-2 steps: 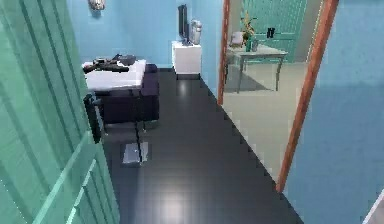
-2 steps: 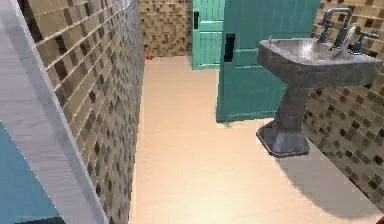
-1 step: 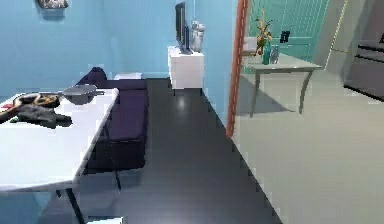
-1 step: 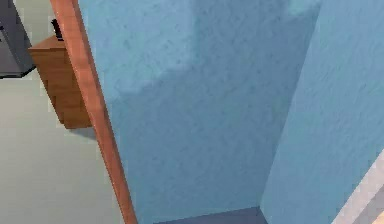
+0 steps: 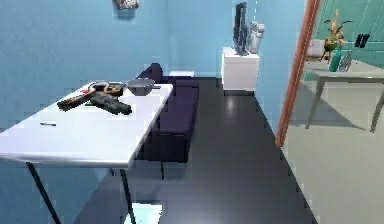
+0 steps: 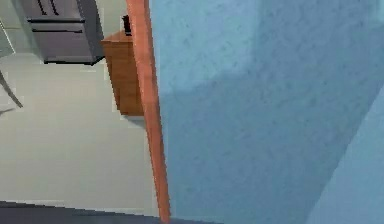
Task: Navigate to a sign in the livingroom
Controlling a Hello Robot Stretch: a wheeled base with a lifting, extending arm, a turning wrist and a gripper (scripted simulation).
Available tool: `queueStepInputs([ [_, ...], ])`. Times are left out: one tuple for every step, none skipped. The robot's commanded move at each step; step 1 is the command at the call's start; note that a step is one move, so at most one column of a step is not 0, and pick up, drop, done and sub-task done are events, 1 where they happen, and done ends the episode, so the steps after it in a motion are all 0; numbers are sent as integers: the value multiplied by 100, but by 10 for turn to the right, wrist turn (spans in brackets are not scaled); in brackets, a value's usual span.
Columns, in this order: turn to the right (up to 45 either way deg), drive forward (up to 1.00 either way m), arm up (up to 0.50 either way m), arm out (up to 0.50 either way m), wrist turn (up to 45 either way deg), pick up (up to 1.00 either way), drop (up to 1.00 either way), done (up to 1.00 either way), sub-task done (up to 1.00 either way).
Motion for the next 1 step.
queueStepInputs([
  [0, 20, 0, 0, 0, 0, 0, 0, 0],
])
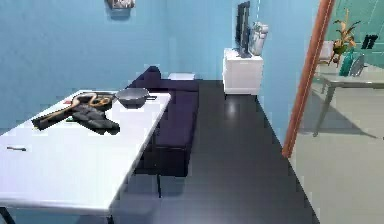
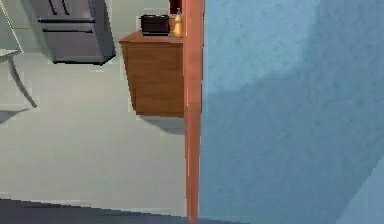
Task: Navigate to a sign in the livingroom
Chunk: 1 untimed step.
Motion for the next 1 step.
queueStepInputs([
  [-360, 0, 0, 0, 0, 0, 0, 0, 0],
])
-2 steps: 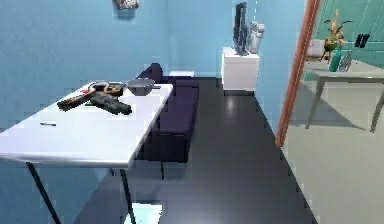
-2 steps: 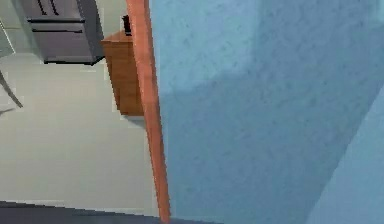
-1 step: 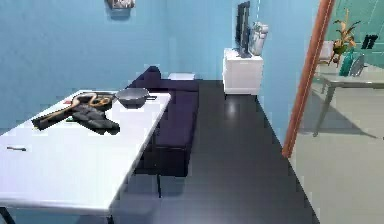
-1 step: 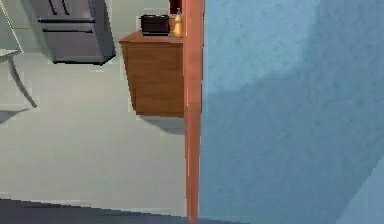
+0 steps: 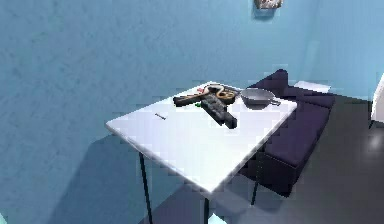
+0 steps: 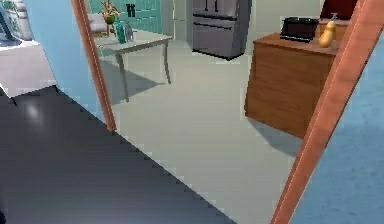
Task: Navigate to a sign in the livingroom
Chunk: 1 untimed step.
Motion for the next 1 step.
queueStepInputs([
  [0, 0, 0, 0, 0, 0, 0, 100, 0],
])
